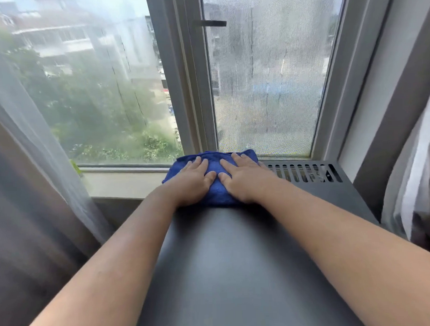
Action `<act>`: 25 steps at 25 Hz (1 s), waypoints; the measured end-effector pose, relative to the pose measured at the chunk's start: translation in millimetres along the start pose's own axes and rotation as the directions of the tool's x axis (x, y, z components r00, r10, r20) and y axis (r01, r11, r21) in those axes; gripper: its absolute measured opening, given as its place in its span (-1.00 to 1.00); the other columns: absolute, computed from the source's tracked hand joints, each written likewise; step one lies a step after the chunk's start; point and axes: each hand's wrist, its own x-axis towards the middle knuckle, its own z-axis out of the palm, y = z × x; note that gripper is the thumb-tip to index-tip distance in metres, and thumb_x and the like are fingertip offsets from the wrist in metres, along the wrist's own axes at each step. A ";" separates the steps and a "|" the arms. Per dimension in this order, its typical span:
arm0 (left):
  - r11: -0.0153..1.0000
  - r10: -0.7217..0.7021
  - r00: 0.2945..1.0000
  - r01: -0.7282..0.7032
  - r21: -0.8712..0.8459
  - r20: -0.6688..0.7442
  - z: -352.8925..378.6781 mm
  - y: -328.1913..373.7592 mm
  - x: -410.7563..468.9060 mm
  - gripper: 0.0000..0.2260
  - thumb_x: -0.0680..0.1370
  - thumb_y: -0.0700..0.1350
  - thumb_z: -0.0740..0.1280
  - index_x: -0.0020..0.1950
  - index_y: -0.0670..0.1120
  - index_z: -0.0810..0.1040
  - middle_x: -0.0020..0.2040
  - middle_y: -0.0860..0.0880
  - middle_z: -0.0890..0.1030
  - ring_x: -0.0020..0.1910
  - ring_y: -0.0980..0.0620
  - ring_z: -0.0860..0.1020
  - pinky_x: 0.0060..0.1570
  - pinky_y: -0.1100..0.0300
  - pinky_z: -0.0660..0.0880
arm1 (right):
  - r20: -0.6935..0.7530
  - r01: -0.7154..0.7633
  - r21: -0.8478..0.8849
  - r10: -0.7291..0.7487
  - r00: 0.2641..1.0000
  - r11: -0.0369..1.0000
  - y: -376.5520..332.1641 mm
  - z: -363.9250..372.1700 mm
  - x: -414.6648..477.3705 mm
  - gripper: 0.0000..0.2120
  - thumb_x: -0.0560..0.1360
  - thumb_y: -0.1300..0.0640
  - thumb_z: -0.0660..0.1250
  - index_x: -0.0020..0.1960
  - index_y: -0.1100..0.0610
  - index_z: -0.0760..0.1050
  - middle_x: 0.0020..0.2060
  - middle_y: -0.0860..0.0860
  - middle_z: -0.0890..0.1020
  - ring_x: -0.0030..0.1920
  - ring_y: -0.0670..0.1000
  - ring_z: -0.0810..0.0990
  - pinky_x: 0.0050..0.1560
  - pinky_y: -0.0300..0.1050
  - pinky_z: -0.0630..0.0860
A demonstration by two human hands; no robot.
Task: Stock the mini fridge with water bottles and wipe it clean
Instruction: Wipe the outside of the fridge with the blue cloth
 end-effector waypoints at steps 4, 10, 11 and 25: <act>0.997 0.075 0.997 -0.074 -0.016 0.022 11.1 39.3 1.3 -0.43 0.75 0.08 -0.01 0.68 -0.16 -0.06 0.68 -0.16 -0.10 0.66 -0.13 -0.12 0.58 0.06 -0.18 | 0.010 -0.067 -0.035 0.067 0.998 0.997 34.9 -11.0 -21.7 -0.44 0.71 -0.19 -0.12 0.67 -0.12 -0.10 0.67 -0.02 -0.14 0.65 0.00 -0.17 0.62 0.17 -0.16; 0.983 0.184 0.982 -0.184 0.010 0.037 30.0 116.6 -1.9 -0.43 0.75 0.06 -0.01 0.66 -0.22 -0.06 0.67 -0.23 -0.09 0.66 -0.12 -0.12 0.55 0.14 -0.22 | -0.033 -0.171 -0.034 0.170 0.985 0.985 102.4 -17.8 -64.1 -0.45 0.70 -0.22 -0.13 0.66 -0.16 -0.10 0.66 -0.06 -0.14 0.65 -0.03 -0.17 0.62 0.13 -0.18; 0.978 0.207 0.978 -0.208 0.020 0.037 32.6 131.0 -2.2 -0.43 0.76 0.05 -0.01 0.66 -0.24 -0.06 0.67 -0.24 -0.08 0.66 -0.12 -0.12 0.55 0.15 -0.22 | -0.043 -0.193 -0.032 0.191 0.981 0.981 114.5 -19.6 -71.2 -0.45 0.70 -0.22 -0.12 0.66 -0.16 -0.10 0.66 -0.06 -0.14 0.65 -0.03 -0.17 0.62 0.13 -0.17; 0.934 0.309 0.947 -0.319 0.158 0.087 55.6 183.3 -105.6 -0.42 0.75 0.09 -0.04 0.66 -0.19 -0.12 0.67 -0.20 -0.14 0.65 -0.11 -0.18 0.54 0.15 -0.28 | -0.110 -0.203 0.033 0.205 0.973 0.979 129.8 6.2 -189.9 -0.44 0.70 -0.19 -0.04 0.66 -0.15 -0.06 0.67 0.00 -0.09 0.66 0.05 -0.13 0.63 0.10 -0.10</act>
